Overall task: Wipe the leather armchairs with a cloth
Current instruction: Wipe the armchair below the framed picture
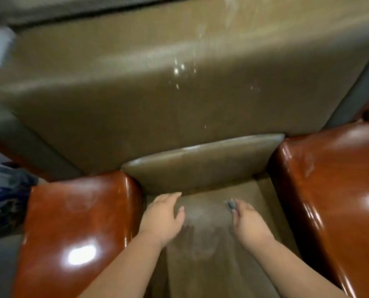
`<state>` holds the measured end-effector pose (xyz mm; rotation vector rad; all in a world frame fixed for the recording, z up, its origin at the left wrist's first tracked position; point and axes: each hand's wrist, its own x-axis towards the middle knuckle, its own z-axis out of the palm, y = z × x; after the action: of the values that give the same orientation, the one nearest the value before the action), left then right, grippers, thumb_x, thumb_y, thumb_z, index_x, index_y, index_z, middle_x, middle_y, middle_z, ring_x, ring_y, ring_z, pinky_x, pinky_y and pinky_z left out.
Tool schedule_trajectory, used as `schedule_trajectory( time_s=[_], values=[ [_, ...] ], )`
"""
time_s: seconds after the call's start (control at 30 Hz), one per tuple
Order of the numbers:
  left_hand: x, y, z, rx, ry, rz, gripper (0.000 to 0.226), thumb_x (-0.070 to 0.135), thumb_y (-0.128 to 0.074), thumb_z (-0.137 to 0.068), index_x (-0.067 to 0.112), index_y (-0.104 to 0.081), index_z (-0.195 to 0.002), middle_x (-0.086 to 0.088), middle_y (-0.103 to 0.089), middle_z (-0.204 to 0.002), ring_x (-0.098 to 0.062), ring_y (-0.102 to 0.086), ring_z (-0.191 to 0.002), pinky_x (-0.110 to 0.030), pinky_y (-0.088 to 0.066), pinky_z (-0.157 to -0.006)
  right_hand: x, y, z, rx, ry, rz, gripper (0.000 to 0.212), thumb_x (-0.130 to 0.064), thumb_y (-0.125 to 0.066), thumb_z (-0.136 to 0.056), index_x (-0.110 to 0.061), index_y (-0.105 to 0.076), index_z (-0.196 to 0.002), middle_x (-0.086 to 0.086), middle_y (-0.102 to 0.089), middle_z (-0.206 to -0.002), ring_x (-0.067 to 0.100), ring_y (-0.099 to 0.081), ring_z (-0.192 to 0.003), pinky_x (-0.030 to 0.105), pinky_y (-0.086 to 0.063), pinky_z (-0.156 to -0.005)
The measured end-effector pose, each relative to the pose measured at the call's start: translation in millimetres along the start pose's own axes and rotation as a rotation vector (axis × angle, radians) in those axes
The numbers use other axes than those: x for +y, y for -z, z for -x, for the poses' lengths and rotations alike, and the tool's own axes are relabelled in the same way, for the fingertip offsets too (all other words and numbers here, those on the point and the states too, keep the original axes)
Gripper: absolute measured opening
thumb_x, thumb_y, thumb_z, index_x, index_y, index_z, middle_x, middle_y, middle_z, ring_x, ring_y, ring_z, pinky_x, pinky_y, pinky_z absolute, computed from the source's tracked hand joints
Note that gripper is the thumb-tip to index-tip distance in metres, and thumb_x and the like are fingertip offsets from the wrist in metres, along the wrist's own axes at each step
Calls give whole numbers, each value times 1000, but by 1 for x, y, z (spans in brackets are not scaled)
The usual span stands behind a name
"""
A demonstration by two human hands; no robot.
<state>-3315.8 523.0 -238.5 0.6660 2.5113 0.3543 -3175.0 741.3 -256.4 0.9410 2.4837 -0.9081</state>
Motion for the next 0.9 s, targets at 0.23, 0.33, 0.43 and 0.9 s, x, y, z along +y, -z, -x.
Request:
schedule_trajectory(
  time_s=[0.23, 0.33, 0.43, 0.9],
  values=[
    [37, 209, -7, 505, -131, -15, 40, 34, -61, -99, 23, -68, -137, 2, -68, -135, -18, -58, -131, -39, -45, -116, -146, 172, -1, 270, 401, 16, 43, -26, -46, -108, -17, -48, -150, 2, -55, -146, 17, -54, -132, 23, -35, -111],
    [25, 286, -12, 646, -143, -59, 39, 37, -59, -100, 26, -65, -138, 5, -66, -136, -14, -56, -132, -35, -44, -115, -207, 217, -8, 354, 496, 40, 43, -27, -45, -108, -19, -47, -150, 0, -54, -146, 17, -54, -130, 21, -34, -106],
    [-4, 348, -23, 712, -76, -24, 40, 42, -56, -102, 33, -59, -141, 7, -61, -141, -13, -53, -133, -36, -45, -110, -263, 241, -18, 389, 583, 102, 42, -28, -44, -108, -21, -46, -149, 0, -54, -145, 18, -56, -127, 30, -41, -109],
    [-144, 344, -146, 667, 220, -226, 66, 65, -22, -101, 37, -40, -158, 3, -35, -170, -25, -26, -159, -53, -19, -130, -403, 175, -135, 257, 664, 391, 41, -28, -40, -110, -20, -43, -150, 7, -41, -157, 29, -42, -143, 43, -41, -115]
  ],
)
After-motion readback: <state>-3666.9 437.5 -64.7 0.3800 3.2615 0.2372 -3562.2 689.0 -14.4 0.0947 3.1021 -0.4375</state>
